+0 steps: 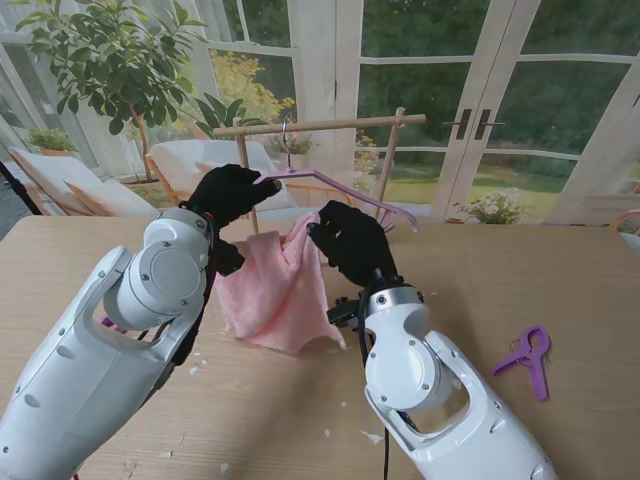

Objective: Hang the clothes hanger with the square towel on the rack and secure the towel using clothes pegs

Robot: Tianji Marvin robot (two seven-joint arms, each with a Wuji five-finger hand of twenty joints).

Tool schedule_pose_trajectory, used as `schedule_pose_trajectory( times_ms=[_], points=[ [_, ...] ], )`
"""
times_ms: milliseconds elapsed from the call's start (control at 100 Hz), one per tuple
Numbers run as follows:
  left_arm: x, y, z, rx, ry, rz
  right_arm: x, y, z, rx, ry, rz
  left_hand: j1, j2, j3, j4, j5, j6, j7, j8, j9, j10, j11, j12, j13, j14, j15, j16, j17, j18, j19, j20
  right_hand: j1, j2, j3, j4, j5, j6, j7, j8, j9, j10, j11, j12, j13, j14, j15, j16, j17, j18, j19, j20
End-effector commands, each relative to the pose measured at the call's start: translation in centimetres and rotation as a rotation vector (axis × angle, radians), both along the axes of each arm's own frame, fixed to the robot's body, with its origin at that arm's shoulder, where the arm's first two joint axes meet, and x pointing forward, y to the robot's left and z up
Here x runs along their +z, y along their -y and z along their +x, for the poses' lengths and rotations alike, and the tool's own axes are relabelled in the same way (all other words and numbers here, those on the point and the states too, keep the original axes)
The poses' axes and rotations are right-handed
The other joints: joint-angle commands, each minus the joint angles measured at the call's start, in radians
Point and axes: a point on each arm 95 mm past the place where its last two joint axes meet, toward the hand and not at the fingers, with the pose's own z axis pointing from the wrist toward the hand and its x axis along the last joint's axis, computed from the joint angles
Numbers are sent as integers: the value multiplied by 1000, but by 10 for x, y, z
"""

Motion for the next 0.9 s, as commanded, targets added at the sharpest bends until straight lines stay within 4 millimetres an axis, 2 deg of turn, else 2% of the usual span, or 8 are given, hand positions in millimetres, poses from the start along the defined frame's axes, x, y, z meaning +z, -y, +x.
schedule_pose_trajectory(
  times_ms=[0,180,610,890],
  points=[
    [3,0,-3,-12,5,-17,9,2,0,-13,2,26,-44,26,18,26,49,2,23,39,48,-53,49,11,38,1,105,-5,43,-13,295,49,27,45,-8,4,17,-15,51,19,18,12,39,16,46,13,42,16,49,-47,74,389],
    [9,-6,-6,10,11,-59,6,16,-1,-60,-41,64,-51,32,23,21,53,5,21,39,48,-48,52,11,38,10,105,-5,40,1,295,54,6,44,3,8,55,1,54,28,59,21,57,34,143,10,103,18,176,-80,149,349],
    [24,-15,-10,54,27,-102,-22,41,-3,-137,-104,62,-38,62,-1,17,52,12,23,39,47,-42,56,14,38,16,109,0,37,15,295,66,3,31,22,13,57,4,64,41,60,24,70,45,169,3,118,11,215,-94,168,310],
    [29,-20,-12,54,38,-95,-31,53,0,-185,-130,74,-30,44,3,24,71,11,24,39,49,-45,67,15,38,13,116,0,37,16,295,73,1,22,33,17,52,1,74,50,56,21,77,50,169,-1,122,8,223,-99,174,293]
  ],
)
